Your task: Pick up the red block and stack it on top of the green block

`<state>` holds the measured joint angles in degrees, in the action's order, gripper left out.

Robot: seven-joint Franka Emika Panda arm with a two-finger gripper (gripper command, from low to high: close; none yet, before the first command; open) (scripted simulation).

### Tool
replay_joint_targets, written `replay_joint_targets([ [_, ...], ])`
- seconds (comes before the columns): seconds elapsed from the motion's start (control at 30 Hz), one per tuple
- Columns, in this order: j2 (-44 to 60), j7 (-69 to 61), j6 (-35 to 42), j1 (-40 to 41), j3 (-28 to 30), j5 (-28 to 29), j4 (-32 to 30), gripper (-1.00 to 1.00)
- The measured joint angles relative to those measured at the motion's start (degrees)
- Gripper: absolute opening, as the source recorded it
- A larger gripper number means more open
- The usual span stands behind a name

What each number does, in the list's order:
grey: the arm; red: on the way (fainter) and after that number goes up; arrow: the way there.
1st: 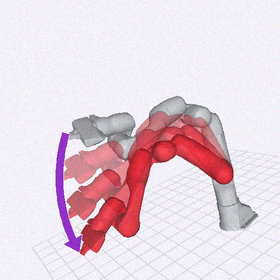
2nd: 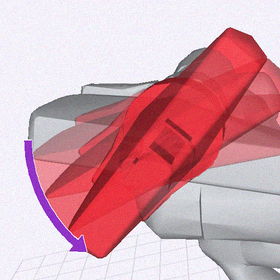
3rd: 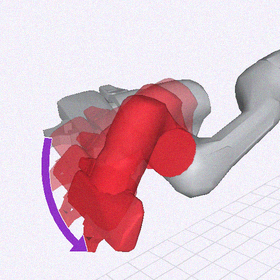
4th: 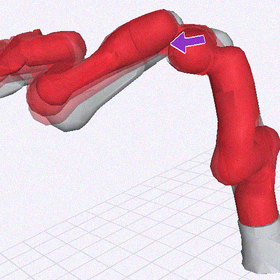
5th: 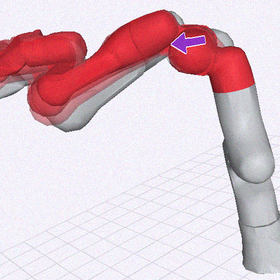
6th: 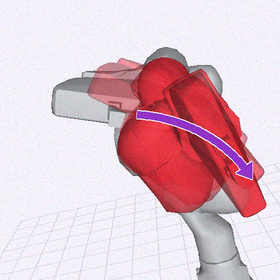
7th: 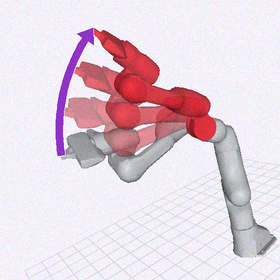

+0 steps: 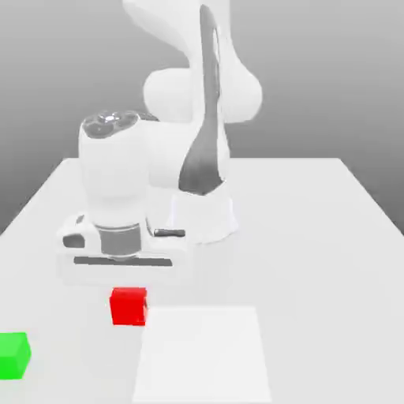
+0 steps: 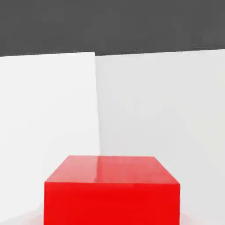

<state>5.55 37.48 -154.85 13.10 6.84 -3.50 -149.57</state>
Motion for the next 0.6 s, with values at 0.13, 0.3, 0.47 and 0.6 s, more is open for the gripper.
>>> replay_joint_targets([
  [0.13, 3.2, 10.0, 4.0, 2.3, 3.6, -1.8, 6.8, -1.0],
  [0.3, 7.1, 23.3, 8.8, 4.9, 9.0, -3.3, 15.4, -1.0],
  [0.47, 15.9, 22.8, 2.6, 7.2, 7.6, -7.9, 17.7, 1.0],
  [0.6, 15.9, 22.8, 2.6, 7.2, 7.6, -7.9, 17.7, 1.0],
])
